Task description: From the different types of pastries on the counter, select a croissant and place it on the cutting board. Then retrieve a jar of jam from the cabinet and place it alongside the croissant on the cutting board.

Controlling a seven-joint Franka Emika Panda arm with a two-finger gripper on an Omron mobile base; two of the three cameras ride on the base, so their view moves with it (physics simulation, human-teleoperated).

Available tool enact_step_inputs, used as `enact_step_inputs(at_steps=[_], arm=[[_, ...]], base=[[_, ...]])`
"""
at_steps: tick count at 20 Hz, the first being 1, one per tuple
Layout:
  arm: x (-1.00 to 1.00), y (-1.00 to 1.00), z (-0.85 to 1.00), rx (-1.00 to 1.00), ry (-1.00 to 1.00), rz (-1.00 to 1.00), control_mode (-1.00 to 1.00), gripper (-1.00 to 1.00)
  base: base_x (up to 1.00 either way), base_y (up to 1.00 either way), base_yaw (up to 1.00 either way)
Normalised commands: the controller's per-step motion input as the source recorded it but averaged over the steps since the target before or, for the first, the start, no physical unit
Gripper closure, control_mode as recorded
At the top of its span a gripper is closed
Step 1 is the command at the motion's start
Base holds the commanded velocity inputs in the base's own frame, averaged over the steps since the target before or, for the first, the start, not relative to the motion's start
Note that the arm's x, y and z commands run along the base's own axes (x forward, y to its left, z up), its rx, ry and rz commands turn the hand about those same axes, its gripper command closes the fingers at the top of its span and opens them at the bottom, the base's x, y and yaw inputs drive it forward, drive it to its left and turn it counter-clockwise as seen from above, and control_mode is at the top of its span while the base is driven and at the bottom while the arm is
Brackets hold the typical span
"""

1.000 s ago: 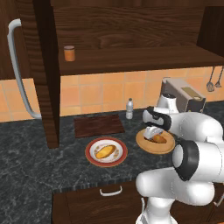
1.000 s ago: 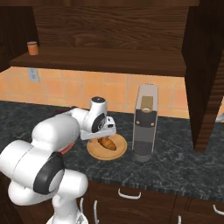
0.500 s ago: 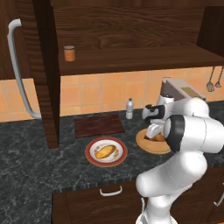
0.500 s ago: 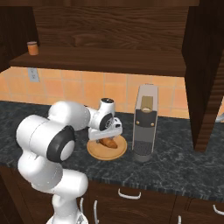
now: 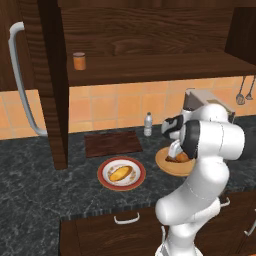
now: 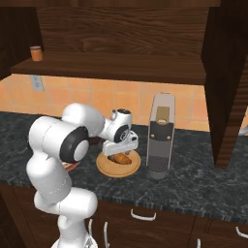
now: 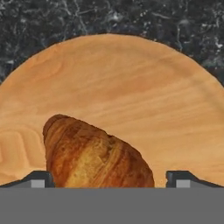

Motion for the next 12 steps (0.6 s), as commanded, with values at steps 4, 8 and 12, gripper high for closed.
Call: enact_step_inputs(at_steps=[4,8,12], arm=[[-0.38,0.0,-0.53,0.0,0.0,0.15,-1.0,-1.0],[-0.42,0.01,-0.56,-0.01,0.0,0.14,-1.0,1.0],[-0.43,0.0,-0.19,0.0,-0.03,0.09,-1.0,1.0]], base=[[0.0,0.0,0.0],[0.0,0.0,0.0],[0.0,0.0,0.0]])
